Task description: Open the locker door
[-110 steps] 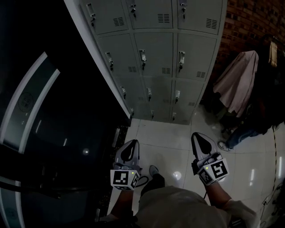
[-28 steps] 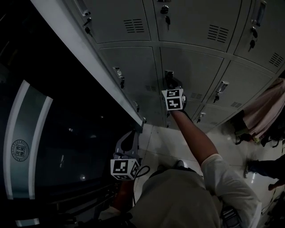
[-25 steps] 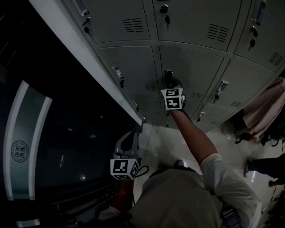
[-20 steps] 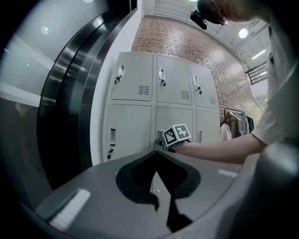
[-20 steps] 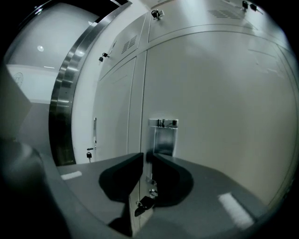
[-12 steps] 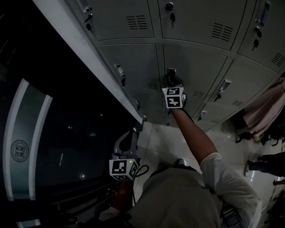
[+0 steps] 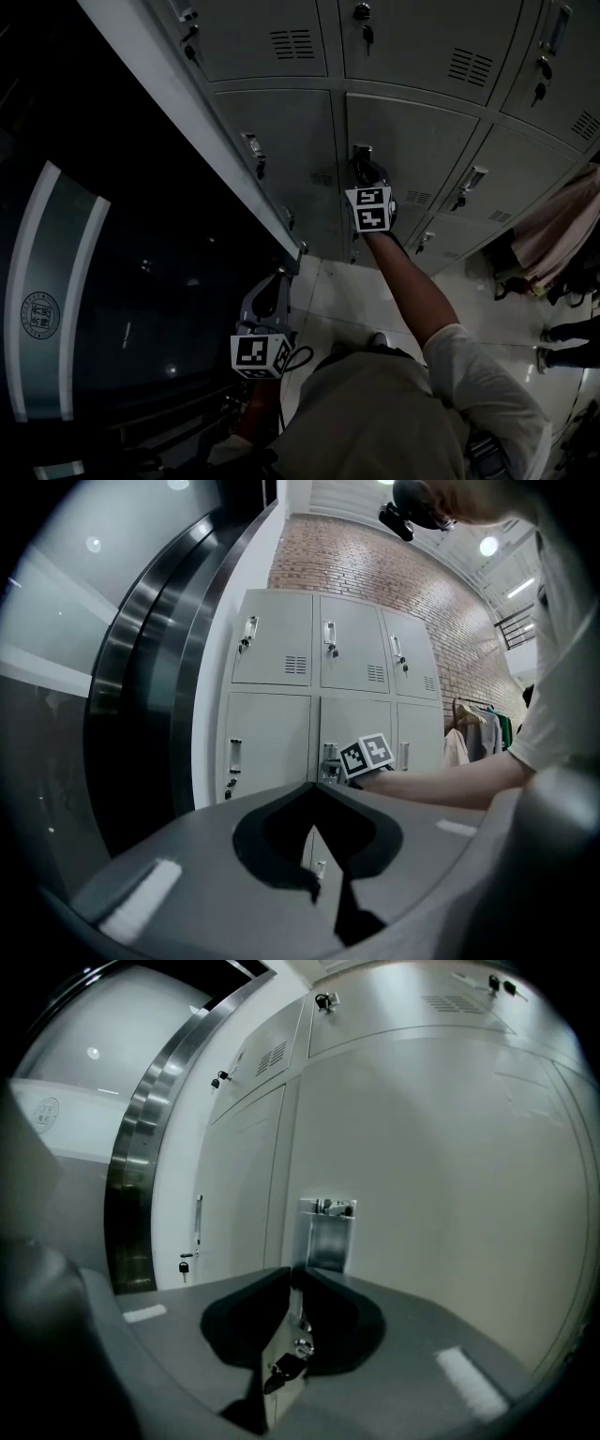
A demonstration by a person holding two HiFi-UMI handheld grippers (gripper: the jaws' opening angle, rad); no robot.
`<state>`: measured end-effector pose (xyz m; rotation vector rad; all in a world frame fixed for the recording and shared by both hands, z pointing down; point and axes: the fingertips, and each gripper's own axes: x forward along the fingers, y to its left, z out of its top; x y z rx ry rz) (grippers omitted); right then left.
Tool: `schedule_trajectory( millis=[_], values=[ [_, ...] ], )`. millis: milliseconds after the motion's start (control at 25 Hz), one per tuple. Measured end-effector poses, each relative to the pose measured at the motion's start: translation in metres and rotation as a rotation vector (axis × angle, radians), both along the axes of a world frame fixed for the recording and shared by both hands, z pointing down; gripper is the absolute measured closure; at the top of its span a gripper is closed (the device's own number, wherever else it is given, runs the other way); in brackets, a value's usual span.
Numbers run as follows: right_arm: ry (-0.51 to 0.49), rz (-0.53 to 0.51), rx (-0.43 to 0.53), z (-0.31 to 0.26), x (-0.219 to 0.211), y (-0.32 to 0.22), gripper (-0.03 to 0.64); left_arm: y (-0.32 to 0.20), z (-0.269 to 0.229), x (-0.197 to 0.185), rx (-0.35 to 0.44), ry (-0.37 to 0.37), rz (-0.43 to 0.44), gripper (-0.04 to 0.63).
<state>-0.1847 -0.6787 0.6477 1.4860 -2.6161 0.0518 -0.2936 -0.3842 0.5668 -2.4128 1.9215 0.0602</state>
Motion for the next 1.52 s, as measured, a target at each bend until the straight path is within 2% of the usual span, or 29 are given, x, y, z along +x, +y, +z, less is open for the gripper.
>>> schedule_trajectory(
  millis=[280,760,1240,1280,1520],
  values=[
    [-0.008,-0.059,0.028,-0.003,0.001,0.029,0.572,0.006,-0.003,0.006,0.002,-0.005,0.006,0.528],
    [-0.045,-0.191,0.105,-0.015,0.03,0.123,0.565,0.019,-0.006,0.029,0.004,-0.006,0.05,0.528],
    [-0.095,-0.291,0.129,-0.025,0.11,0.21,0.566,0.015,-0.01,0.074,0.001,-0.009,0.134,0.528],
    [-0.1,-0.299,0.13,-0.026,0.116,0.217,0.617,0.014,-0.011,0.078,0.0,-0.008,0.141,0.528],
    [-0.125,-0.214,0.127,-0.024,0.168,0.238,0.617,0.007,-0.016,0.108,0.003,-0.021,0.196,0.528]
  ],
)
